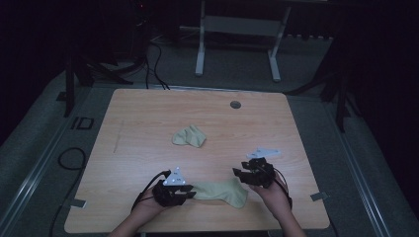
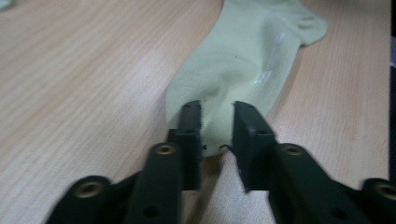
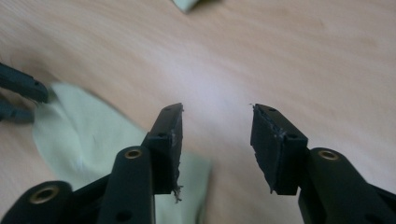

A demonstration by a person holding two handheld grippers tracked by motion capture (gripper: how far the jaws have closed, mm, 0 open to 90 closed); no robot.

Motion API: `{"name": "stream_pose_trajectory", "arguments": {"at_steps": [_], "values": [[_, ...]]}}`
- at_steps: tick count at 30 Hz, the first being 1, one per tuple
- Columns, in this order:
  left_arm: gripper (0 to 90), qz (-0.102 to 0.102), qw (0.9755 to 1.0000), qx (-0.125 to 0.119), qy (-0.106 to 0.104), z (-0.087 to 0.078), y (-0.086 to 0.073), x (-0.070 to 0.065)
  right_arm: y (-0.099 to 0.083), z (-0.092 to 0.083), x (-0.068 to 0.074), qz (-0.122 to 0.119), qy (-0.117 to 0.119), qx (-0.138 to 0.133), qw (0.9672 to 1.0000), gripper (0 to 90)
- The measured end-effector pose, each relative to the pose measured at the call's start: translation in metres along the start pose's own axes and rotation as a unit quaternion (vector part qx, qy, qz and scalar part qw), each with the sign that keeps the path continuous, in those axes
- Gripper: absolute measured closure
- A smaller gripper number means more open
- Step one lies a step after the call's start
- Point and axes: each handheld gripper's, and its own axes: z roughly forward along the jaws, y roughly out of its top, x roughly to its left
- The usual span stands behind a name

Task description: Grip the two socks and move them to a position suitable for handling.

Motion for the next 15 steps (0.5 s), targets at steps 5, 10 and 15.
{"name": "stream_pose_trajectory", "arguments": {"at_steps": [5, 10, 15], "values": [[53.2, -0.013, 0.9997, -0.001, 0.022, -0.007, -0.007, 0.005, 0.031, 0.018, 0.007, -0.017, 0.014, -0.002, 0.9998, 48.6], [48.1, -0.031, 0.999, -0.013, 0.03, -0.017, -0.015, 0.01, 0.063, 0.043, 0.019, -0.03, 0.025, 0.0, 0.9992, 46.3], [46.6, -0.034, 0.9986, -0.017, 0.038, -0.025, -0.018, 0.011, 0.098, 0.078, 0.03, -0.03, 0.053, 0.011, 0.9981, 44.9]]}}
